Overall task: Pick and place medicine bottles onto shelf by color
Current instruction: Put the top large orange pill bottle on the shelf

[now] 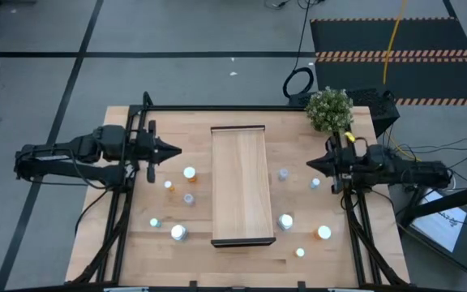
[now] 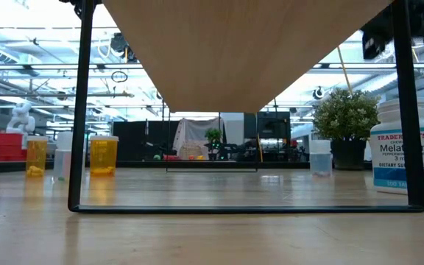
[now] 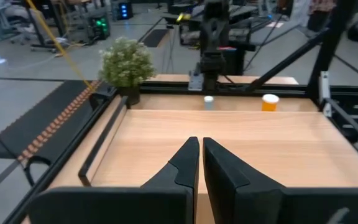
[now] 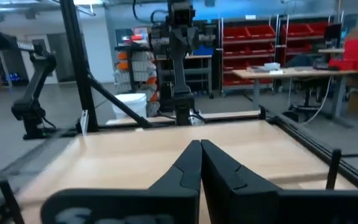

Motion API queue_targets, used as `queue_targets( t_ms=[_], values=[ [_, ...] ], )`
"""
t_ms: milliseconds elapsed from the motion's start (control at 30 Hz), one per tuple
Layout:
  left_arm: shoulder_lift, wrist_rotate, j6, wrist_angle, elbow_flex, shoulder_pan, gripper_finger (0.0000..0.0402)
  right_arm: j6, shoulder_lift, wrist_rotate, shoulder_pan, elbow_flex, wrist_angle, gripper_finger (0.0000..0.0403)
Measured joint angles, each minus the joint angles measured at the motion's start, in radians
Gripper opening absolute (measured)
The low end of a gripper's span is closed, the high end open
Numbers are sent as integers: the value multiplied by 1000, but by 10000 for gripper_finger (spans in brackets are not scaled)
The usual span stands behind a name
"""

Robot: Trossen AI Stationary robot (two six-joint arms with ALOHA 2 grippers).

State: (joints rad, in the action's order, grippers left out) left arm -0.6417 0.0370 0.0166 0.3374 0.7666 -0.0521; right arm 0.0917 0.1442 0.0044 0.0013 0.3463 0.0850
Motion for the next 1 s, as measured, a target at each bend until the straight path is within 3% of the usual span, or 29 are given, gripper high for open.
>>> queue_targets(
  t_ms=[333,467,800,1000],
  values=[
    [-1,22,-19,-9,12,0,26,80,297,3,0,396,269,0],
    [-5,25,-26,-4,16,0,26,155,405,77,0,502,372,0],
    [-67,16,-72,77,16,3,28,282,584,108,6,528,428,0],
    [-151,15,-76,120,16,15,60,285,653,234,65,528,420,0]
  ],
)
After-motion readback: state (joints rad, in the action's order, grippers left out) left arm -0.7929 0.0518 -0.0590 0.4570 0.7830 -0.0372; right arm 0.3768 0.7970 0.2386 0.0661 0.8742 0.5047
